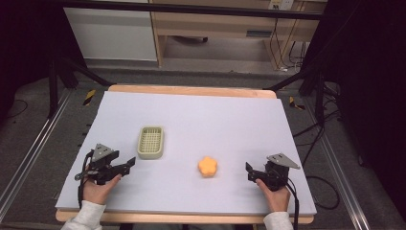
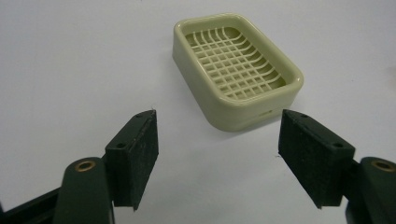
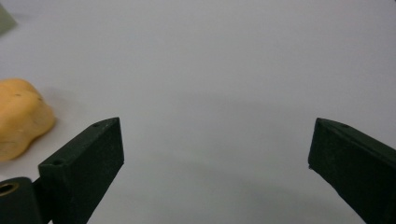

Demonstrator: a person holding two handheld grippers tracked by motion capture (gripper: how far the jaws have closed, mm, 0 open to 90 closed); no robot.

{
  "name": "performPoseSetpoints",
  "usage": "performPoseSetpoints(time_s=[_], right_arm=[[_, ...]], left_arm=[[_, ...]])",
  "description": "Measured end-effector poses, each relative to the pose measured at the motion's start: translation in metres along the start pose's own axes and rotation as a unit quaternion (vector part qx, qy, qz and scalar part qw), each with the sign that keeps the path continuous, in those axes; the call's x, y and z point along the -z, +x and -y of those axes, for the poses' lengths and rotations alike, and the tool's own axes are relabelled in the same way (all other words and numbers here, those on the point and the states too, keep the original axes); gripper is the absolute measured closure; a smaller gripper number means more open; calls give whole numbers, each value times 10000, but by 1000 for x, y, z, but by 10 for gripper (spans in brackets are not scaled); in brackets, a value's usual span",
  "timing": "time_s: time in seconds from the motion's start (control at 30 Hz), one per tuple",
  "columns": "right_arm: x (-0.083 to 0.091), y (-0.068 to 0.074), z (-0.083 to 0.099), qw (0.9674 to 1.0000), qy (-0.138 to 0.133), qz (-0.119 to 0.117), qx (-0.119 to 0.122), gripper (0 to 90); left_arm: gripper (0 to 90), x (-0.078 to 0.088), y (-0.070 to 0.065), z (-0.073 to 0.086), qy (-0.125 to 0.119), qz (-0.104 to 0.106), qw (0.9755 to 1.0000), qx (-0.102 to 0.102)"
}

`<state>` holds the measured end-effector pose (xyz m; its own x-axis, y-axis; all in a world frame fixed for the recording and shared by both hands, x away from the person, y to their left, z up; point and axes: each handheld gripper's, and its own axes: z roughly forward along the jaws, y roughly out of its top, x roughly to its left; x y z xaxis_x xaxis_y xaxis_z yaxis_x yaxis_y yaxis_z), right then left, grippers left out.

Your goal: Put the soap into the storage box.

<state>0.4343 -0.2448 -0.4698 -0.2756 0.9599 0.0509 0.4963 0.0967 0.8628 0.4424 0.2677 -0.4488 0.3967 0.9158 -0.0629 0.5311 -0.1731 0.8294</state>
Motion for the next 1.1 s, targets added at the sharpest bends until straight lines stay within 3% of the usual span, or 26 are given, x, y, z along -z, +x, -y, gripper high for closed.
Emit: performPoseSetpoints(time_s=[0.07,0.13,0.53,0.73,0.87,1.1], right_arm=[[4,1,-1,9999,-126,100,-56,69],[6,-1,0,9998,-161,50,-120,76],[4,-3,1,9998,24,-22,-215,88],[4,-5,2,9997,24,15,-248,88],[4,-4,1,9997,30,9,-222,87],[4,-5,1,9997,14,31,-252,79]], left_arm=[[283,0,-3,-1,-46,34,10000,0],[283,0,-6,-3,-47,66,10000,-29],[276,-5,-22,-17,-45,168,9994,-290],[274,-5,-24,-21,-52,210,9993,-310],[279,-9,-27,-25,-65,232,9995,-210],[274,-17,-40,-38,-104,273,9991,-308]])
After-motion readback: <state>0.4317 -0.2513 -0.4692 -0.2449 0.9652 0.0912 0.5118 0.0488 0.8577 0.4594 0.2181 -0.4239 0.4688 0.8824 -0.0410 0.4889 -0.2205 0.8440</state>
